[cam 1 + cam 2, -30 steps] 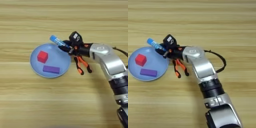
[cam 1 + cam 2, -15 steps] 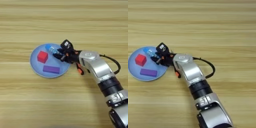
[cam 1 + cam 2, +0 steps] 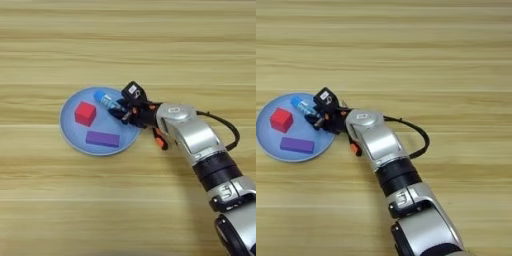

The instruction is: Move the objects on the table

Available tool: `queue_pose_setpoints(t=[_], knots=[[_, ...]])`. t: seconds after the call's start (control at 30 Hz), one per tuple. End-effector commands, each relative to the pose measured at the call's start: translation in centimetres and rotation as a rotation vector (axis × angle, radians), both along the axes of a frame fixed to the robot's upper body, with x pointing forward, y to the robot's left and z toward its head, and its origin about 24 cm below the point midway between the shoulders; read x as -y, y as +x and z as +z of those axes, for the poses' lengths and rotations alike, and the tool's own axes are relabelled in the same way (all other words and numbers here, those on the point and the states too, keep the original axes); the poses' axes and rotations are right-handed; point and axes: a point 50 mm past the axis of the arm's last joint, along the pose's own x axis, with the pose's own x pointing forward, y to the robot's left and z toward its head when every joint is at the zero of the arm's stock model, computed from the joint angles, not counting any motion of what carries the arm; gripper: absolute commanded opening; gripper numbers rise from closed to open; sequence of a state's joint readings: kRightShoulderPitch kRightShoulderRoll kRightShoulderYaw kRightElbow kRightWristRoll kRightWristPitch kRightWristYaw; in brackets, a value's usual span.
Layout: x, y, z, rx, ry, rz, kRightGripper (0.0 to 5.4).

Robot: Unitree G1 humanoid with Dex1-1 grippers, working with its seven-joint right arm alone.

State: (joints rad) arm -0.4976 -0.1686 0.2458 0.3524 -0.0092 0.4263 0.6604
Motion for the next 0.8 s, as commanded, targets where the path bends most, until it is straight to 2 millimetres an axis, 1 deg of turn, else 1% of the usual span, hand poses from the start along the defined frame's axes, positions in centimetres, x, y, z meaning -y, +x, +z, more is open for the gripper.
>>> queue_pose_setpoints(t=[0.03, 0.3, 0.33, 0.5, 0.73, 0.77, 0.8], knots=[[-0.6, 1.7, 3.3, 0.140, 0.011, 0.009, 1.41], [-0.4, 1.9, 2.8, 0.125, 0.001, 0.008, 1.41], [-0.4, 1.9, 2.8, 0.126, 0.005, 0.009, 1.69], [-0.7, 1.9, 3.8, 0.160, 0.043, 0.016, 2.27], [-0.9, 1.7, 6.2, 0.235, 0.124, 0.032, 2.93], [-0.9, 1.7, 6.7, 0.251, 0.136, 0.036, 3.08], [-0.9, 1.6, 7.2, 0.264, 0.146, 0.038, 3.13]])
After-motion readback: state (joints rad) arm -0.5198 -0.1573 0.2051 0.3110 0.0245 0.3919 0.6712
